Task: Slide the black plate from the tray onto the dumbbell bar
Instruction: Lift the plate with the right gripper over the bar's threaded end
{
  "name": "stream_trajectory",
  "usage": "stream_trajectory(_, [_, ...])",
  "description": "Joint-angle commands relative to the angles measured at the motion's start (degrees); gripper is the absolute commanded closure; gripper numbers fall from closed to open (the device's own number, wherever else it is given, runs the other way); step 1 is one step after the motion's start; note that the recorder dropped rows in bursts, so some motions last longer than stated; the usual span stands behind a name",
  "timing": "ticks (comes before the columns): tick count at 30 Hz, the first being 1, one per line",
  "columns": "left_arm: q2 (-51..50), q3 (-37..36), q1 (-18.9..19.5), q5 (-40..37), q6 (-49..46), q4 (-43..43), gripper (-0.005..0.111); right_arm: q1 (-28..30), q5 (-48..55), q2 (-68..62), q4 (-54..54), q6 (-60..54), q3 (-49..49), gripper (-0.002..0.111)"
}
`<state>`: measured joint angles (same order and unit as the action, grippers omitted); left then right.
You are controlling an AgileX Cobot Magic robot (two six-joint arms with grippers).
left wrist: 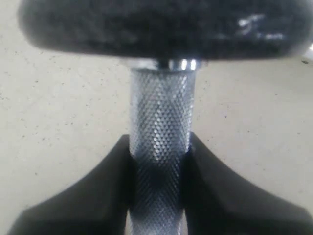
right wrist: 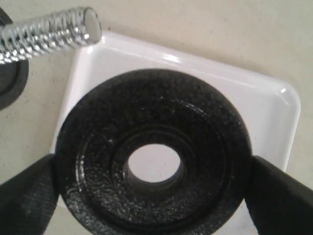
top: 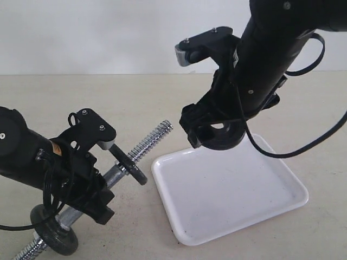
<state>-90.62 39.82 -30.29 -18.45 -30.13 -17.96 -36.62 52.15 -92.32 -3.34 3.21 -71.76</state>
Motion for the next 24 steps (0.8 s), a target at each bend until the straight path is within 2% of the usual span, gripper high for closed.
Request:
stream_trajectory(1, [5.8,1.4,-0.4,3.8,-1.5,-1.7,0.103,0.0,-3.5,2.0,0.1,-0.3,-0.7,0.108])
stream_trajectory(13, [11.4,1.4,-0.4,-1.2,-5.5,-1.7,0.103,0.0,-3.0,1.9,16.3,-7.0,-7.7,0.108])
stream_trajectory(19, [11.4,1.4,-0.4,-1.5,-6.2,-1.8,0.103,0.0,2.2,1.9,16.8,-7.1,-12.9,0.108])
stream_trajectory(24, [11.4,1.4,-0.4,-1.2,-6.1,-1.8,0.103,0.0,3.3,1.9,17.3,-7.1,-13.5,0.108])
